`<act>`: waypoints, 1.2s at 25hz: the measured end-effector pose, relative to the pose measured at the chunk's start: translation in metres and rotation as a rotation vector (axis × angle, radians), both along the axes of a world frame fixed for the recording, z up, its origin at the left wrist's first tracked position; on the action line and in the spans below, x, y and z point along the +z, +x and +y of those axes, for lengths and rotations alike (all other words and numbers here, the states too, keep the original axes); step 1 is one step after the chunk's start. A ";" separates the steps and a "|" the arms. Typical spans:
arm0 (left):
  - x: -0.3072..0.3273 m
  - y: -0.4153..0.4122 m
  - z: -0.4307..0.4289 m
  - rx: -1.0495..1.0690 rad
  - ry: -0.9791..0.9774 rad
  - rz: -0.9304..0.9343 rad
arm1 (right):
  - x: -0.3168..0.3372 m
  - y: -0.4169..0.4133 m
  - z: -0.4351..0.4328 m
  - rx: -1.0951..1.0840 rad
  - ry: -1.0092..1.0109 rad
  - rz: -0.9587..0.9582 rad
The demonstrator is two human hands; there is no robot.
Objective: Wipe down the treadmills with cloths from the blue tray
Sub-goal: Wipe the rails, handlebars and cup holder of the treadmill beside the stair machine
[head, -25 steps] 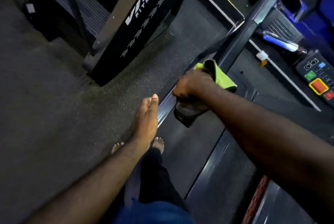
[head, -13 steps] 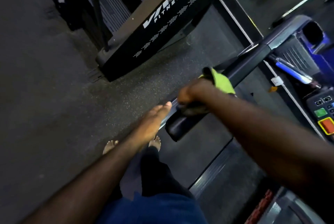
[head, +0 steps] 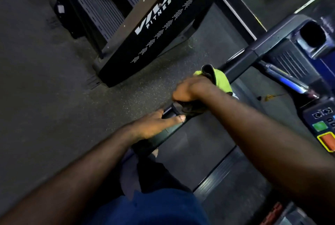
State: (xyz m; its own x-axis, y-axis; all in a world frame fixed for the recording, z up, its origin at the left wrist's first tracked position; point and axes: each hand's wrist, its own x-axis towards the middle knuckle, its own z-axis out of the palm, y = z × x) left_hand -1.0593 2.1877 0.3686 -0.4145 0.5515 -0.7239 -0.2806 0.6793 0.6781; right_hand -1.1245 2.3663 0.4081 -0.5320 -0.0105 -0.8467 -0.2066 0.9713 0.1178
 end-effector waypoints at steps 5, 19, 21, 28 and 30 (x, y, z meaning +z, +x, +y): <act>-0.006 -0.003 0.028 0.025 -0.011 0.037 | 0.000 -0.049 0.112 -0.057 0.166 0.107; -0.031 0.000 0.035 0.026 -0.104 0.140 | -0.015 -0.007 0.106 -0.157 0.067 0.351; -0.037 0.000 0.035 0.040 -0.118 0.130 | -0.011 -0.015 0.128 -0.198 0.094 0.465; -0.038 0.000 0.034 0.025 -0.102 0.143 | -0.030 0.035 0.081 -0.360 0.050 0.614; -0.035 0.000 0.032 -0.005 -0.078 0.136 | -0.025 0.033 0.093 -0.461 0.072 0.621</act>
